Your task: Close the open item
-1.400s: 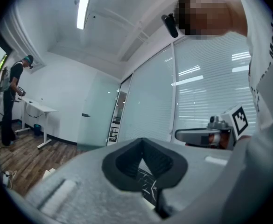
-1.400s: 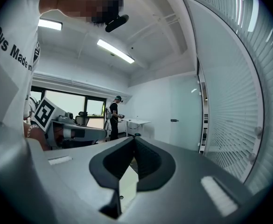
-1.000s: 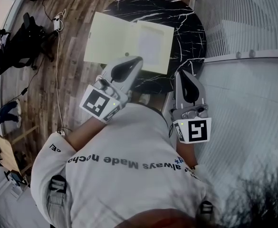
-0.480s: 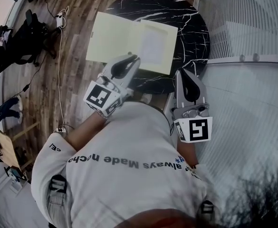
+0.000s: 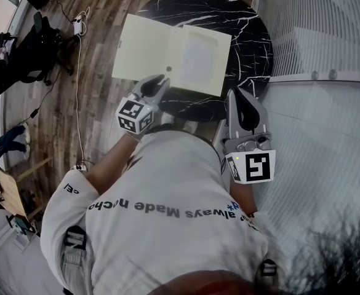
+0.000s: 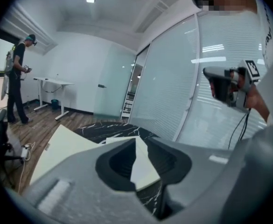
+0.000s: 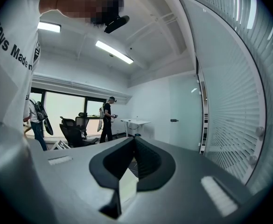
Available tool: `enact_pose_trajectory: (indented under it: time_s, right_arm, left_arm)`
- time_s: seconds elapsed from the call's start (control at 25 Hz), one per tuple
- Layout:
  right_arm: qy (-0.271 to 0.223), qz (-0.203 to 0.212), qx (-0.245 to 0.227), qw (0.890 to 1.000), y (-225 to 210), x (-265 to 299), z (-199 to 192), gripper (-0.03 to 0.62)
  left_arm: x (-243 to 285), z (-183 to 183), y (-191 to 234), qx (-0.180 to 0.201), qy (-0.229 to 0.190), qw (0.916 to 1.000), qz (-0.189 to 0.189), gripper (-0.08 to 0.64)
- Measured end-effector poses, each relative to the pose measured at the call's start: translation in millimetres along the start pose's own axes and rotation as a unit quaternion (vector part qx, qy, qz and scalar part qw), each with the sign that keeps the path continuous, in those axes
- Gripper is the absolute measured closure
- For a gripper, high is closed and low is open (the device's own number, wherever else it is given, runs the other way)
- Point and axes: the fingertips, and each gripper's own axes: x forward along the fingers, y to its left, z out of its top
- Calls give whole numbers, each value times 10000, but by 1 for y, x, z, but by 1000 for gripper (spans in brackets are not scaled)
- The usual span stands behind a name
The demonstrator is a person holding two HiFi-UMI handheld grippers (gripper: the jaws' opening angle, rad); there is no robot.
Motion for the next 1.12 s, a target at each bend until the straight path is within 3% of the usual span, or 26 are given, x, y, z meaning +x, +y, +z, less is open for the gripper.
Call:
enact_pose_trajectory:
  time_s: [0.32,0.6,0.88,1.12]
  right_arm:
    - [7,11,37,10000,-1,1,-3,591]
    - [23,33,50,10000,0,3,-3,592]
    - [41,62,36,10000,1,4,-3,591]
    - [68,63,54,9999,1,6,-6,591]
  left_arm:
    - [1,-104,61,-551,773,9943,492,450]
    - [-7,-173,116,-1401,1093,9788,1021,424]
    - [-12,-218,156,-2397,1096,9543,1405,390]
    - [-4,-224,179,-2930,619,9446,1341,354]
